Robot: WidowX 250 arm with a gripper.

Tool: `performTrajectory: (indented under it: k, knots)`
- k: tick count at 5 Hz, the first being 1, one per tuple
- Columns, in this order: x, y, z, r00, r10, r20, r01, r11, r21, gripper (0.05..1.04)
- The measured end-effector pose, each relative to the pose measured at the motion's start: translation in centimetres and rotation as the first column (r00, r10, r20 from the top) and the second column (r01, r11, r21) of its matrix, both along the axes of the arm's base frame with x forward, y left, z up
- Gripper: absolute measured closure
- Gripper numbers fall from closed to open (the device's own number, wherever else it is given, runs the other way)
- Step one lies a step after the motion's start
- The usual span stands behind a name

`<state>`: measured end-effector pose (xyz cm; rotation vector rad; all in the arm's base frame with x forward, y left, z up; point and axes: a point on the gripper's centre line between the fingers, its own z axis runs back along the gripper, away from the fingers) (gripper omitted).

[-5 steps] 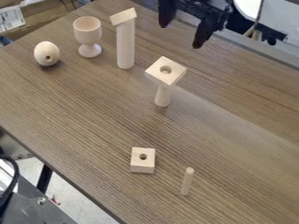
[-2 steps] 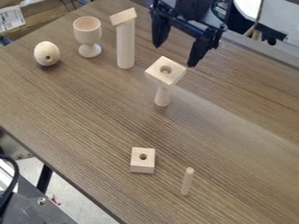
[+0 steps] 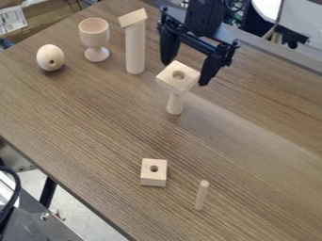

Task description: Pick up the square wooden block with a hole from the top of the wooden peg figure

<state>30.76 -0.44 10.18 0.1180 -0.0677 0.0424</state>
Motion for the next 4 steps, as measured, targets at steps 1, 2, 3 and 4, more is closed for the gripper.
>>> performTrajectory:
  k: [1,2,3,4]
  knots:
    - [0.26,-0.05,-0.05,1.000,-0.013,0.017,0.013,1.000,0.001,0.084]
    - [0.53,0.06,-0.08,0.999,-0.023,0.031,0.023,1.000,0.000,0.084]
    - [0.68,0.14,-0.27,0.999,-0.024,0.032,0.024,1.000,0.000,0.084]
    - [0.78,0.24,-0.31,0.999,-0.021,0.037,0.021,1.000,0.001,0.084]
